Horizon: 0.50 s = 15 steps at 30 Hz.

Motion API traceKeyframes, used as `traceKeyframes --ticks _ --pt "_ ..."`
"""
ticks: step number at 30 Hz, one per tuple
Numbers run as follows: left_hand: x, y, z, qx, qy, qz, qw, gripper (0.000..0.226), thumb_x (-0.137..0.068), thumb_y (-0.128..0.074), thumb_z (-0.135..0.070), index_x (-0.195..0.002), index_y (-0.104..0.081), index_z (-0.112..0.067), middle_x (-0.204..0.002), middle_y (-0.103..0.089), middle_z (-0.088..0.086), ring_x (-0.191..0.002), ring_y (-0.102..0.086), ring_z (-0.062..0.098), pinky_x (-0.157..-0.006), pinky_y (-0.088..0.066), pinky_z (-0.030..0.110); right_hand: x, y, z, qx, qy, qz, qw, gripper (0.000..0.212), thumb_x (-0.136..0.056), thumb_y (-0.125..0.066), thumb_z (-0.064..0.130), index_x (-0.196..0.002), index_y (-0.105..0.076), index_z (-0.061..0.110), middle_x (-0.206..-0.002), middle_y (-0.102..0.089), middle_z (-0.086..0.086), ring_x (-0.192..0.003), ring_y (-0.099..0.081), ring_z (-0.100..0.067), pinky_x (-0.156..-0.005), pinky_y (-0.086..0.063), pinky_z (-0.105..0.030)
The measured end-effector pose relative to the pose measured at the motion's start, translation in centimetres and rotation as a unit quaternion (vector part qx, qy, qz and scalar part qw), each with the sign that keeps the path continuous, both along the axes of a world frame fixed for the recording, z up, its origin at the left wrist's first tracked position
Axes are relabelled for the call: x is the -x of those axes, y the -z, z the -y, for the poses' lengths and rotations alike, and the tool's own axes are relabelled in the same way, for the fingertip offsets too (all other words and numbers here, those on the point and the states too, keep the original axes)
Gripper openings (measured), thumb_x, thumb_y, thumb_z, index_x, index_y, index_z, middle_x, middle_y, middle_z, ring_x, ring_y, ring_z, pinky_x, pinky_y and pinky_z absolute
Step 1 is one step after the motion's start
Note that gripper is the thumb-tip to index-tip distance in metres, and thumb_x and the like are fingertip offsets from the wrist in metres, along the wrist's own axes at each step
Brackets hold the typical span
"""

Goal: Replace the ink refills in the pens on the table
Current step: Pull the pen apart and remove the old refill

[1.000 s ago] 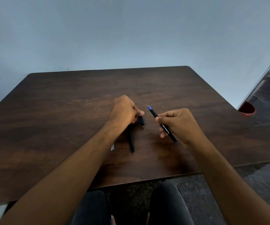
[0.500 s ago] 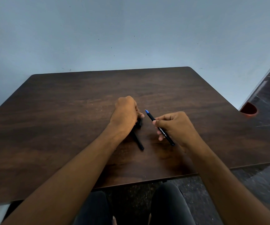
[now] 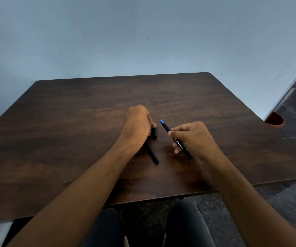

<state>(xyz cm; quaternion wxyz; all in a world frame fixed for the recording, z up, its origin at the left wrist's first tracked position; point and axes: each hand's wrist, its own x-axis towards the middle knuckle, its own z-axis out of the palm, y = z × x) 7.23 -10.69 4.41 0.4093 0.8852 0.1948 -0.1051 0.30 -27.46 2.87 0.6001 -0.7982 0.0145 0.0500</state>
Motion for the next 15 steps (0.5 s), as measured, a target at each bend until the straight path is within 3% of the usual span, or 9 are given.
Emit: traceKeyframes --ticks 3,6,10,13,15 --pt "0.6 0.2 -0.6 0.024 -0.019 0.014 0.999 0.012 -0.091 -0.067 -0.006 -0.08 -0.065 -0.007 -0.035 -0.057 -0.001 -0.025 -0.052 0.008 -0.028 -0.035 0.012 0.0 0.0 -0.2 -0.001 0.0 0.0 1.0 0.008 -0.089 -0.075 0.011 -0.081 -0.078 0.011 -0.069 -0.075 -0.016 -0.051 -0.066 -0.023 -0.049 -0.058 -0.028" --pt "1.6 -0.1 -0.4 0.022 -0.028 0.038 0.999 0.004 -0.091 -0.068 -0.007 -0.087 -0.068 -0.007 -0.052 -0.063 0.001 -0.028 -0.053 0.005 -0.029 -0.035 0.012 0.0 0.2 -0.5 -0.003 0.005 0.0 1.0 0.009 -0.089 -0.075 0.01 -0.08 -0.078 0.011 -0.066 -0.074 -0.015 -0.048 -0.065 -0.022 -0.047 -0.056 -0.027" --pt "2.4 -0.2 -0.7 -0.003 0.01 0.111 0.994 0.005 -0.089 -0.072 -0.017 -0.084 -0.07 -0.016 -0.065 -0.066 0.0 -0.058 -0.068 0.014 -0.051 -0.053 0.022 0.3 0.3 -1.0 -0.002 -0.002 -0.007 1.0 0.008 -0.09 -0.075 0.012 -0.082 -0.078 0.011 -0.067 -0.074 -0.015 -0.046 -0.064 -0.02 -0.048 -0.057 -0.027" --pt "3.3 0.1 -1.4 -0.014 0.02 0.143 0.989 0.01 -0.089 -0.073 -0.02 -0.079 -0.07 -0.021 -0.063 -0.066 -0.003 -0.06 -0.067 0.013 -0.056 -0.056 0.026 0.5 0.2 -1.0 0.002 -0.004 -0.015 1.0 0.008 -0.09 -0.074 0.012 -0.082 -0.077 0.012 -0.069 -0.075 -0.013 -0.047 -0.065 -0.018 -0.05 -0.058 -0.026" --pt "3.8 0.2 -1.9 -0.078 0.03 0.183 0.979 0.013 -0.082 -0.079 -0.025 -0.074 -0.068 -0.027 -0.068 -0.069 -0.005 -0.067 -0.069 0.012 -0.066 -0.059 0.03 0.5 0.2 -1.0 0.0 -0.001 -0.013 1.0 0.008 -0.09 -0.074 0.011 -0.083 -0.077 0.011 -0.069 -0.074 -0.013 -0.046 -0.064 -0.018 -0.049 -0.057 -0.025"
